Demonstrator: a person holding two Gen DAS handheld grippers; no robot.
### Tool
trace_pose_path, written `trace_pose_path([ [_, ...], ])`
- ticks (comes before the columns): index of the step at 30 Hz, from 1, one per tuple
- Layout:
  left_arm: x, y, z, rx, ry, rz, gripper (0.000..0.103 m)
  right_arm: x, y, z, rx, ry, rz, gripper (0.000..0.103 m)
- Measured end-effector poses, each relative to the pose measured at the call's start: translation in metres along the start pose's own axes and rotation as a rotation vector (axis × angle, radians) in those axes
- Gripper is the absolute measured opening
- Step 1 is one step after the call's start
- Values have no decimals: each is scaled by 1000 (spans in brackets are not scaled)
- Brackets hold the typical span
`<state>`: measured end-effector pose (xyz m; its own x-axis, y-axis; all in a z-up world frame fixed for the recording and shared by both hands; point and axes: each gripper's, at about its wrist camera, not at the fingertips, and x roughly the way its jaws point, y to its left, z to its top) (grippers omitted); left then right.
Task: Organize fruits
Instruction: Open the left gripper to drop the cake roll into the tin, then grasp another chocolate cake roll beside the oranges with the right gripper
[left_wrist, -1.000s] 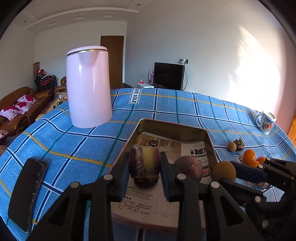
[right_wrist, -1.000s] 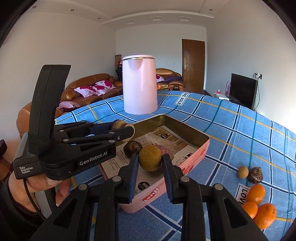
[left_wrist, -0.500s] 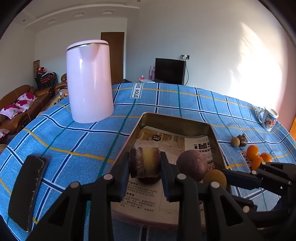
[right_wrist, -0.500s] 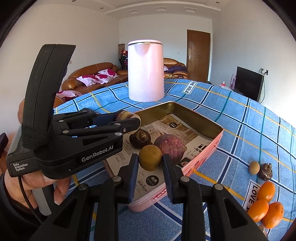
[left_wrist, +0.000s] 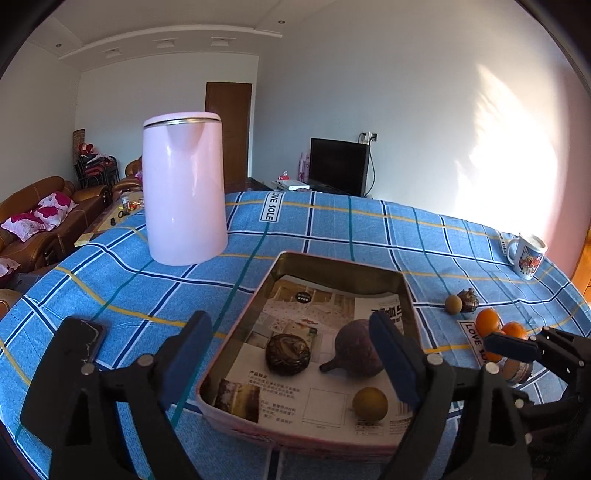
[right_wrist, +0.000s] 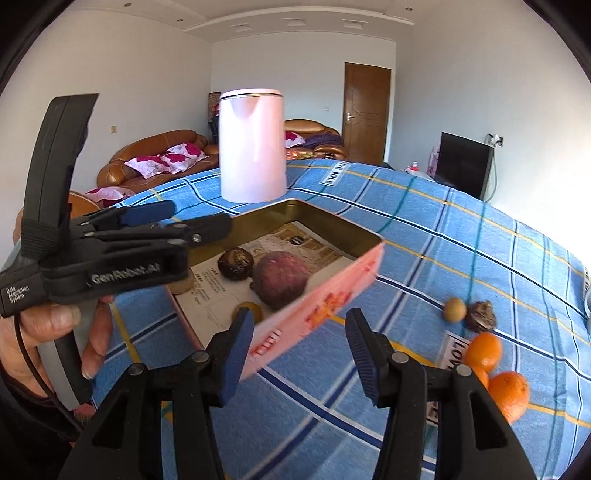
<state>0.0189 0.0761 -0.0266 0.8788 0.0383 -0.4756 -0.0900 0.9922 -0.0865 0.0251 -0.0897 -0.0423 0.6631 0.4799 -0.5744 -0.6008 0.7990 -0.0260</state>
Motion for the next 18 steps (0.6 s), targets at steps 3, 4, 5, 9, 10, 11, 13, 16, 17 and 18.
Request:
trace_pose_path([
  [3, -3, -15, 0, 29, -1, -30, 89, -20, -32, -13, 66, 10, -101, 57],
  [4, -4, -21, 0, 39, -2, -41, 89, -26, -44, -18, 92, 19, -135, 58],
  [5, -4, -26, 0, 49, 0, -52, 90, -32, -56, -23, 117, 28, -173, 60],
  [9, -6, -47, 0, 86, 7, -87, 91, -48, -83, -40, 167, 52, -241, 60],
  [10, -6, -52, 0, 93, 11, -94, 91, -50, -88, -43, 185, 59, -232, 60],
  [11, -6, -56, 0, 100, 13, -100, 91, -50, -92, -46, 203, 68, -213, 60],
  [13, -6, -64, 0, 117, 15, -109, 91, -49, -96, -50, 220, 86, -196, 60],
  [16, -6, -75, -1, 141, 18, -121, 92, -44, -94, -55, 223, 112, -183, 60],
  [17, -5, -78, -1, 148, 19, -125, 92, -43, -95, -55, 226, 120, -182, 60],
  [18, -5, -82, -1, 155, 20, -129, 92, -39, -95, -56, 231, 129, -184, 60],
])
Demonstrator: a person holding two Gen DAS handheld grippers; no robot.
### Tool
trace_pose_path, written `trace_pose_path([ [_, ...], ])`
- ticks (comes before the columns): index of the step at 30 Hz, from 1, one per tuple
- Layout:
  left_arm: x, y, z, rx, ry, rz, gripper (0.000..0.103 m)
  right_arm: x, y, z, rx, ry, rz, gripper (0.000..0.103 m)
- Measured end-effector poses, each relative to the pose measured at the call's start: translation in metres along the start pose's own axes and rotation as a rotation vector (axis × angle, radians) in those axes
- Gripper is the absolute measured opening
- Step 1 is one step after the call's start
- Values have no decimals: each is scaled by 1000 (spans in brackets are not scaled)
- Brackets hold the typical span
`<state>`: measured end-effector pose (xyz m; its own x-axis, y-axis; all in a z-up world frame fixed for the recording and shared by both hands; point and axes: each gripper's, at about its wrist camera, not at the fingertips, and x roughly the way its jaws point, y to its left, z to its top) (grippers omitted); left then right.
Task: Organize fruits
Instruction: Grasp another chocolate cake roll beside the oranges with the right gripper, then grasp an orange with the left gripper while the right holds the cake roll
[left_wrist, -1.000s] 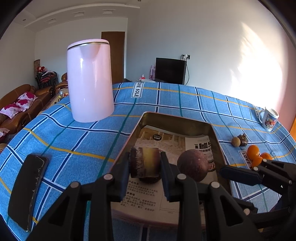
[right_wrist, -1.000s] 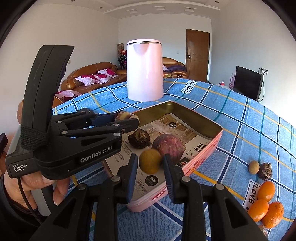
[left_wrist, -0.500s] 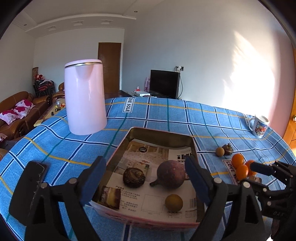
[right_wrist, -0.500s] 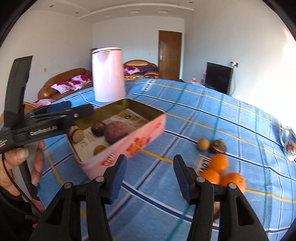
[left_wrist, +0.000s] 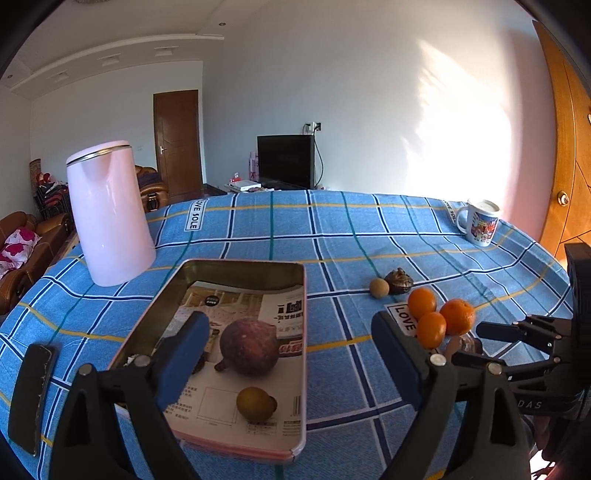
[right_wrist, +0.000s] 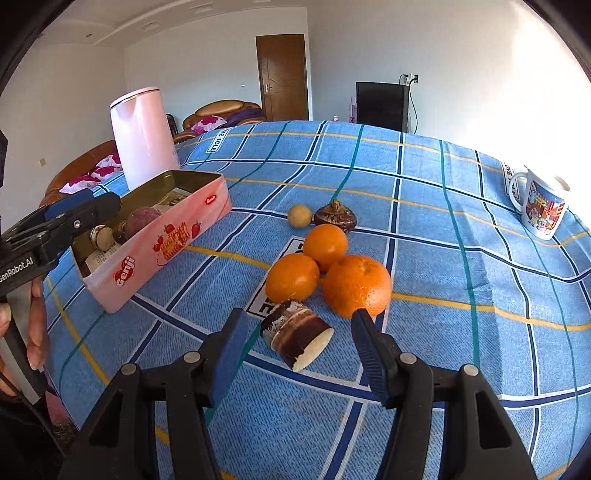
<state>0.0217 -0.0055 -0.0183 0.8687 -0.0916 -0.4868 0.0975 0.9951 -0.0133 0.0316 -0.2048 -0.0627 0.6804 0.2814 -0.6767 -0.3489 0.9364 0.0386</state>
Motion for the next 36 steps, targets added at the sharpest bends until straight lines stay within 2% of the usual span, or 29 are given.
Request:
trace_pose_path([
  [5, 7, -15, 1, 32, 15, -20, 93, 19, -5, 1, 35, 67, 34, 60],
  [8, 10, -24, 3, 52, 21, -38, 93, 19, -5, -2, 35, 62, 40, 45],
  [10, 13, -31, 5, 61, 30, -56, 93, 13, -6, -2, 38, 34, 41, 45],
  [13, 19, -44, 7, 77, 44, -83, 93, -1, -13, -1, 57, -34, 11, 45],
  [17, 32, -68, 7, 112, 75, -117, 93, -15, -33, -1, 90, -97, -96, 45],
  [22, 53, -94, 3, 128, 155, -199, 92, -13, -58, -5, 134, -77, -155, 45],
  [24, 60, -102, 1, 138, 182, -211, 90, -10, -66, -8, 163, -60, -133, 45],
  [28, 73, -109, 0, 137, 245, -245, 83, -12, -66, -12, 162, -68, -123, 45],
  [30, 80, -113, -2, 153, 277, -255, 72, -12, -66, -13, 165, -71, -114, 45],
  [32, 88, -115, -4, 155, 320, -269, 66, -13, -69, -14, 180, -73, -102, 45],
  [33, 91, -116, -5, 155, 336, -277, 58, -12, -69, -14, 181, -74, -99, 45],
  [36, 96, -116, -5, 139, 359, -304, 51, -13, -67, -14, 171, -77, -100, 45],
])
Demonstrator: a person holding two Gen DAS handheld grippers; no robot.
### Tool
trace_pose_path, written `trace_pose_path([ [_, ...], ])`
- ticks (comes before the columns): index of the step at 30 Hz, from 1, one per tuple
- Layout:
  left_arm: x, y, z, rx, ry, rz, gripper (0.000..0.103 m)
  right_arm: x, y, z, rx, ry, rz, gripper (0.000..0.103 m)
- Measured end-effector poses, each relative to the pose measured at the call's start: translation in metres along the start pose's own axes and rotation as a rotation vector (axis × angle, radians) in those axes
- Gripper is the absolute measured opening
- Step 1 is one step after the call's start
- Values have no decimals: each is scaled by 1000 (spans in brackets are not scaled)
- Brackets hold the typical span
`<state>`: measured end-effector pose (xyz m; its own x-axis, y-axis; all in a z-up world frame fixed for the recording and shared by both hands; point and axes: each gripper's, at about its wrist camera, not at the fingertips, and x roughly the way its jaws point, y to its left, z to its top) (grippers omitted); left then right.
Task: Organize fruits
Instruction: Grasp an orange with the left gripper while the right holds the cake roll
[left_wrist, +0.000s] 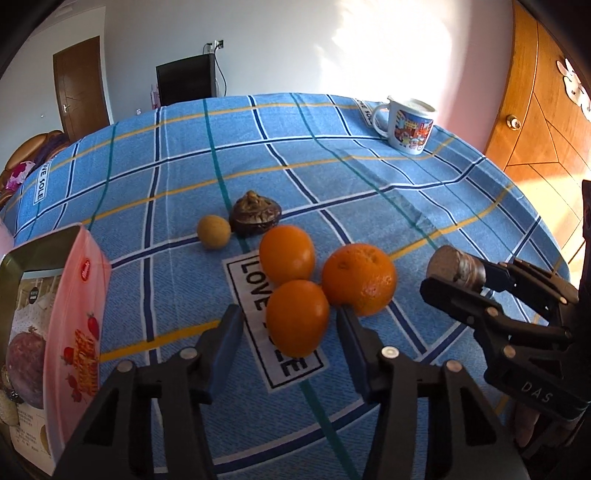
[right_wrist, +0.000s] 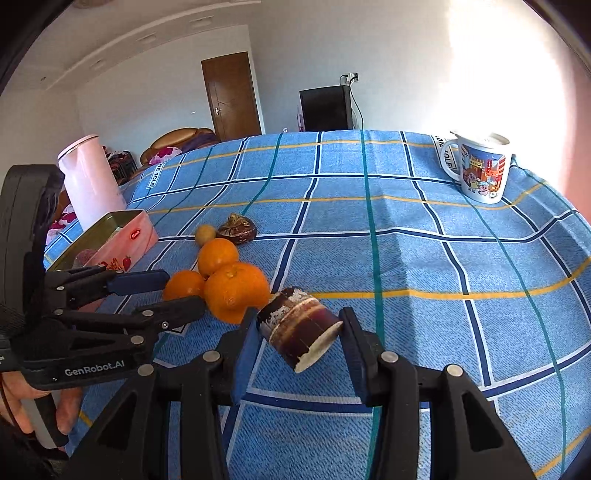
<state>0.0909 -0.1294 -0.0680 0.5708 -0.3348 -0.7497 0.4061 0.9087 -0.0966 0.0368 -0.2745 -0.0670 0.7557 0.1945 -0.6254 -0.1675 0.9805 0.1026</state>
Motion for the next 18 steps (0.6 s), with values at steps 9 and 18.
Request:
trace_pose_path([
  [9, -9, -2, -1, 2, -43, -34, 35, -7, 2, -1, -18, -41, 5, 45],
  [18, -29, -7, -3, 24, -155, -3, 35, -18, 8, -4, -53, -110, 5, 45],
])
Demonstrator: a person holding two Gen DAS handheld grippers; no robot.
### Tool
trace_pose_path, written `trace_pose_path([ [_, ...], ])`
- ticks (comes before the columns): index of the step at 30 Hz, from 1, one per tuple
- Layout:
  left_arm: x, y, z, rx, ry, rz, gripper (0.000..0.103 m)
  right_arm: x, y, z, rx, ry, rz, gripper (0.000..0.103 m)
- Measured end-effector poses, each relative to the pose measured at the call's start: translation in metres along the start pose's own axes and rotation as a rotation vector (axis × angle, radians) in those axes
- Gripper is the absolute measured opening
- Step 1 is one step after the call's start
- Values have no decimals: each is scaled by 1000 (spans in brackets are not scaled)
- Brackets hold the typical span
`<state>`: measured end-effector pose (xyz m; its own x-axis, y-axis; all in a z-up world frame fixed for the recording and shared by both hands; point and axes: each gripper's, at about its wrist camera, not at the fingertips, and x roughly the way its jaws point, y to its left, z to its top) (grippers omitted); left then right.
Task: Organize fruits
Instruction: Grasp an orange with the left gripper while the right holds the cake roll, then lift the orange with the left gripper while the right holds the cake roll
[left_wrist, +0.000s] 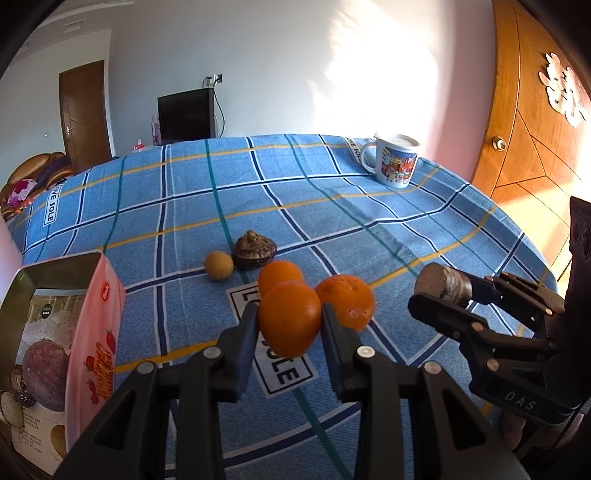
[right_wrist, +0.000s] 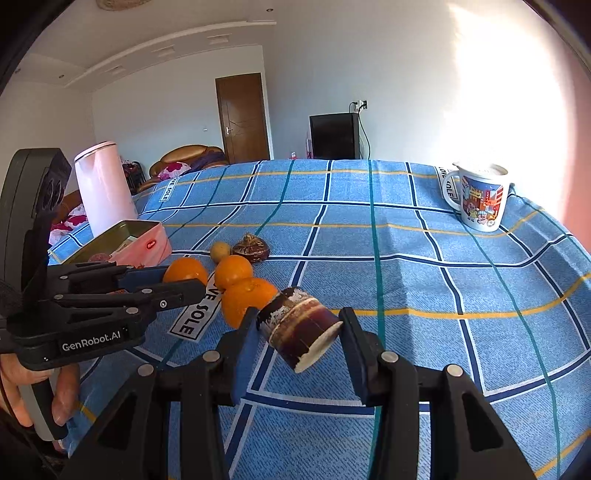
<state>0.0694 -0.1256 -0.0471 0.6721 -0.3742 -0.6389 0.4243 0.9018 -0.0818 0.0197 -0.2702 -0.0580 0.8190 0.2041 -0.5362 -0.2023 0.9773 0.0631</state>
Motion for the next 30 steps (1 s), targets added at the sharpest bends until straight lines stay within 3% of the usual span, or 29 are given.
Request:
trace_pose_path([
  [30, -36, 3, -6, -6, -188, 78, 35, -22, 9, -5, -59, -143, 11, 45],
])
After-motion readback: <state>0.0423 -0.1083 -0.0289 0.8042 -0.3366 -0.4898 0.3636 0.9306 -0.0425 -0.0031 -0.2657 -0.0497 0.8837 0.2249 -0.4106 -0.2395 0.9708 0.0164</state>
